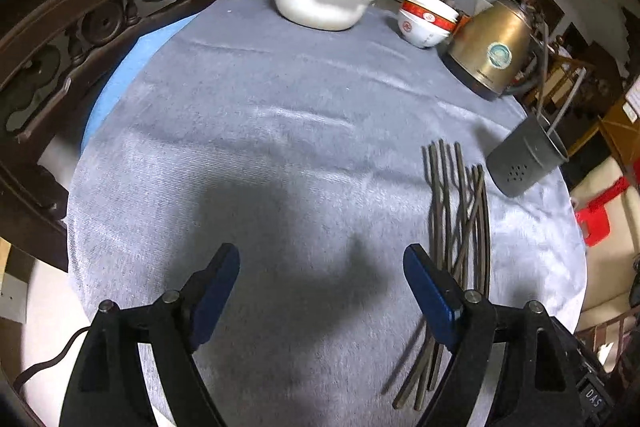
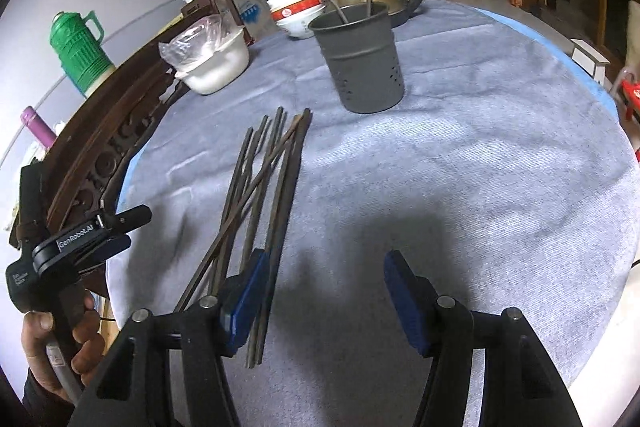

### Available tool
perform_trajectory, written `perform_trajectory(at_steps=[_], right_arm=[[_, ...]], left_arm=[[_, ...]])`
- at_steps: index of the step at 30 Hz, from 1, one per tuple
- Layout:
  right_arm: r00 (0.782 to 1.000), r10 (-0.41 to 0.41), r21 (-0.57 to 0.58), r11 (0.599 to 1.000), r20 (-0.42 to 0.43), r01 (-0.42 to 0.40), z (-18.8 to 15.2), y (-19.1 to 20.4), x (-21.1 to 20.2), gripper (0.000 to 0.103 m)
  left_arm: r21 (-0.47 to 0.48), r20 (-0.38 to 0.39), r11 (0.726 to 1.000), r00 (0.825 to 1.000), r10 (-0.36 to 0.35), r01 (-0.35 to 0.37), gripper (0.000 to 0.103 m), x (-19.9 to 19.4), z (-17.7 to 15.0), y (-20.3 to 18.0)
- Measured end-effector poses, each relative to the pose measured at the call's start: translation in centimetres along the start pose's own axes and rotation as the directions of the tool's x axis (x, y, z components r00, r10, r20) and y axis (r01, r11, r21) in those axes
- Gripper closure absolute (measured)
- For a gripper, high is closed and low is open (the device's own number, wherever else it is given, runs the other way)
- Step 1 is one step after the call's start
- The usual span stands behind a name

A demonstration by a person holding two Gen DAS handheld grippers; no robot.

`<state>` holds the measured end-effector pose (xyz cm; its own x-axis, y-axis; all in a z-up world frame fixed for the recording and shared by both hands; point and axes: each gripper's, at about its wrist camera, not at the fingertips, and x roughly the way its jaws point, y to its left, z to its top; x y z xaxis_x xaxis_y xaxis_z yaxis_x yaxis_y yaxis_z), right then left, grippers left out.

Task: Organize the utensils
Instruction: 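Move both tools back down to the remaining chopsticks, then close the right tool on another chopstick while the left tool grasps one too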

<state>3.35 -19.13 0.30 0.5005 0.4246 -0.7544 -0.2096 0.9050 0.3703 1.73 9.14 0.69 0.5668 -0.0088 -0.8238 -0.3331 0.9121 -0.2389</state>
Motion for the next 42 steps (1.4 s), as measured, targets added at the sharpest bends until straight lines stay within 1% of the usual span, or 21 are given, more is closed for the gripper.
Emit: perform_trajectory(at_steps=[5, 7, 8, 10, 13, 16, 19, 21, 22, 25, 32, 35, 36, 40, 42], right_arm=[[1.0, 0.025, 0.023, 0.999, -0.013, -0.024, -0.7, -0.4, -0.2, 0.04], [0.999, 0.043, 0.038, 0.998, -0.029, -0.042, -0.8, -0.7, 0.1, 0.045], [0.998, 0.054, 0.048, 0.998, -0.045, -0.051, -0.8, -0.9, 0.4, 0.05], [0.995, 0.069, 0.061, 0.996, -0.075, -0.065, -0.6, -1.0, 1.2, 0.058], [0.99, 0.082, 0.061, 0.995, -0.111, -0.075, 0.1, -0.8, 2.3, 0.061], [0.987, 0.089, 0.054, 0.995, -0.136, -0.082, 1.6, -0.3, 3.3, 0.063], [0.983, 0.074, 0.049, 0.997, -0.169, -0.067, 3.6, 0.1, 4.8, 0.064], [0.975, 0.091, 0.064, 0.995, -0.201, -0.08, 5.1, 0.2, 6.3, 0.068], [0.973, 0.095, 0.07, 0.994, -0.209, -0.082, 5.5, 0.3, 6.8, 0.073], [0.965, 0.101, 0.088, 0.993, -0.241, -0.082, 7.0, 0.6, 8.5, 0.076], [0.95, 0.073, 0.083, 0.995, -0.305, -0.05, 8.7, 1.3, 11.4, 0.083], [0.941, 0.068, 0.086, 0.995, -0.331, -0.041, 9.3, 1.4, 12.1, 0.092], [0.937, 0.065, 0.079, 0.996, -0.344, -0.04, 9.3, 1.5, 12.4, 0.094], [0.928, 0.03, 0.041, 0.999, -0.372, -0.016, 9.8, 1.6, 12.5, 0.094], [0.923, 0.008, 0.011, 1.0, -0.385, -0.004, 10.1, 1.8, 12.7, 0.094]], left_arm=[[0.062, 0.005, 0.998, 1.0, 0.008, -0.008, 0.019, -0.8, -0.9, -1.3], [0.082, -0.001, 0.997, 1.0, 0.013, -0.013, 0.019, -0.9, -1.2, -1.5], [0.09, -0.006, 0.996, 1.0, 0.015, -0.015, 0.019, -0.9, -1.3, -1.6], [0.101, -0.019, 0.995, 1.0, 0.017, -0.015, 0.019, -0.6, -1.4, -1.8], [0.105, -0.032, 0.994, 0.999, 0.023, -0.02, 0.019, -0.2, -1.2, -1.8], [0.106, -0.043, 0.994, 0.999, 0.022, -0.018, 0.019, 0.0, -1.1, -1.7], [0.103, -0.049, 0.995, 0.999, 0.013, -0.008, 0.019, 0.2, -1.0, -1.4], [0.1, -0.052, 0.995, 0.999, 0.009, -0.004, 0.019, 0.3, -1.0, -1.2], [0.097, -0.056, 0.995, 0.998, 0.008, -0.002, 0.019, 0.4, -1.0, -1.0], [0.084, -0.067, 0.996, 0.998, 0.003, 0.003, 0.019, 0.5, -1.0, -0.4], [0.062, -0.076, 0.998, 0.997, -0.005, 0.01, 0.019, 0.7, -0.4, 0.6], [0.069, -0.078, 0.998, 0.997, -0.008, 0.014, 0.019, 0.8, -0.1, 0.3], [0.076, -0.08, 0.997, 0.997, -0.01, 0.016, 0.019, 0.9, 0.1, 0.2], [0.101, -0.095, 0.994, 0.995, -0.022, 0.031, 0.019, 1.1, 1.2, -0.9], [0.107, -0.13, 0.993, 0.991, -0.029, 0.043, 0.019, 1.6, 2.3, -1.7]])
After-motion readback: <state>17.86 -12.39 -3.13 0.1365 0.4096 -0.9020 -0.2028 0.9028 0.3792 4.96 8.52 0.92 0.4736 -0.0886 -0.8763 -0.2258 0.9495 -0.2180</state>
